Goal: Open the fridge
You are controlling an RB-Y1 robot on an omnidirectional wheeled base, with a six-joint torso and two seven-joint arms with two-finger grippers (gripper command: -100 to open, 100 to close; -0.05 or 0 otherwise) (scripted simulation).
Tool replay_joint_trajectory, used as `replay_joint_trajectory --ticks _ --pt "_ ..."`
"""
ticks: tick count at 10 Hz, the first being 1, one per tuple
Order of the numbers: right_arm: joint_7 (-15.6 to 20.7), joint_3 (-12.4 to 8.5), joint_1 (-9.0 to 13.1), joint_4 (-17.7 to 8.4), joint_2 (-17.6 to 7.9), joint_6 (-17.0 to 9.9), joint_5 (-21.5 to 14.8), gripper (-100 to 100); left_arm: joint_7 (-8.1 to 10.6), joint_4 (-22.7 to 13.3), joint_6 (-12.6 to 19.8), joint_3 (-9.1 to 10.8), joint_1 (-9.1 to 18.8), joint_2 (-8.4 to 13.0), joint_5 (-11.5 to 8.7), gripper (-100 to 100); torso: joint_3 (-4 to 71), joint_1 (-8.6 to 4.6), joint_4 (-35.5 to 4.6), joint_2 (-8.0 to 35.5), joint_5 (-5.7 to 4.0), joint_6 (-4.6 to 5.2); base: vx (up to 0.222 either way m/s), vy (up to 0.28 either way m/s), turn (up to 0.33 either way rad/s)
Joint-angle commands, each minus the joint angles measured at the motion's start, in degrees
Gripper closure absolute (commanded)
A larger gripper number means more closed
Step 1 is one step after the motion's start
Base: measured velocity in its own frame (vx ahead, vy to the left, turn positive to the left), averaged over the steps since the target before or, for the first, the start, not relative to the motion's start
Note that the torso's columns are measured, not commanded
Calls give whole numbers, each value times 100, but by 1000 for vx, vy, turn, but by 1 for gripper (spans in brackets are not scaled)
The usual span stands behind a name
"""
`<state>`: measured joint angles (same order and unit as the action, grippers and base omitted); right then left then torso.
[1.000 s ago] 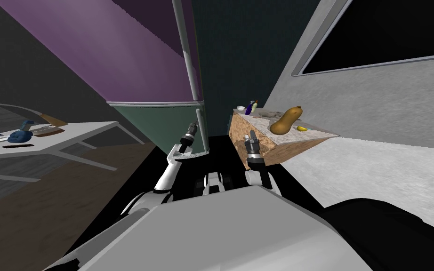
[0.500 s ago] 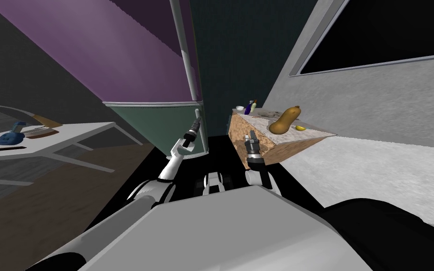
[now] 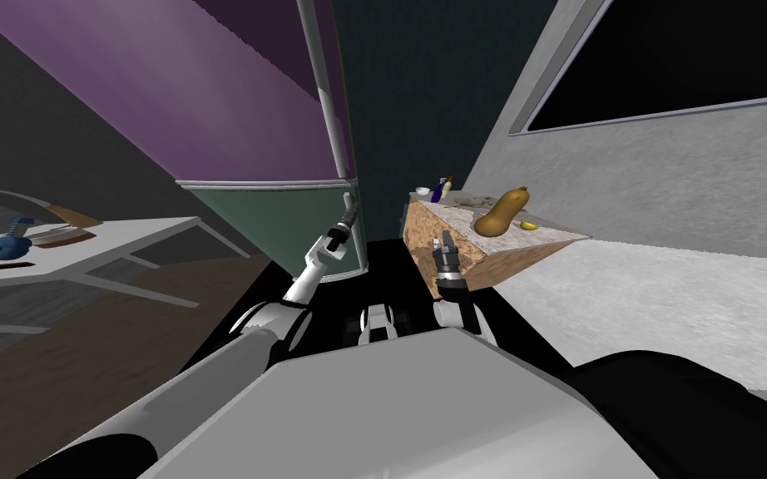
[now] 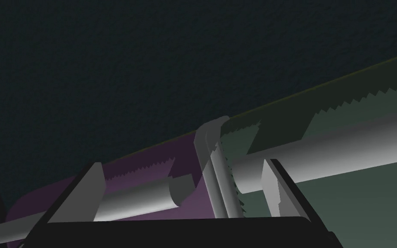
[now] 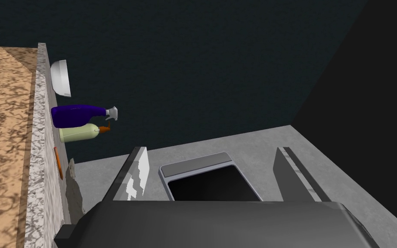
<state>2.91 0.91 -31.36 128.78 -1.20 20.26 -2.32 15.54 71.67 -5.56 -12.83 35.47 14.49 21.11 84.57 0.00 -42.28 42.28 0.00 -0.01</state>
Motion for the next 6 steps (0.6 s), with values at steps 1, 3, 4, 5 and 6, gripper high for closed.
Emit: replay_joint_trajectory --ticks 1,3,4,5,6 --pt "0 0 0 0 0 0 0 0 36 -466 134 -95 446 29 102 -100 0 -1 0 0 0 1 7 1 -21" --pt "0 0 0 0 0 0 0 0 75 -831 265 -185 798 69 184 -100 -1 0 0 1 0 1 7 2 -25" --pt "0 0 0 0 0 0 0 0 113 -983 394 -273 958 110 263 -100 -1 0 0 1 0 0 7 2 -35" --pt "0 0 0 0 0 0 0 0 113 -1176 394 -273 1145 110 263 -100 0 -1 0 1 0 1 6 2 -20" --pt "0 0 0 0 0 0 0 0 150 -1332 521 -358 1320 152 340 -100 -1 0 0 1 0 0 8 1 -27"
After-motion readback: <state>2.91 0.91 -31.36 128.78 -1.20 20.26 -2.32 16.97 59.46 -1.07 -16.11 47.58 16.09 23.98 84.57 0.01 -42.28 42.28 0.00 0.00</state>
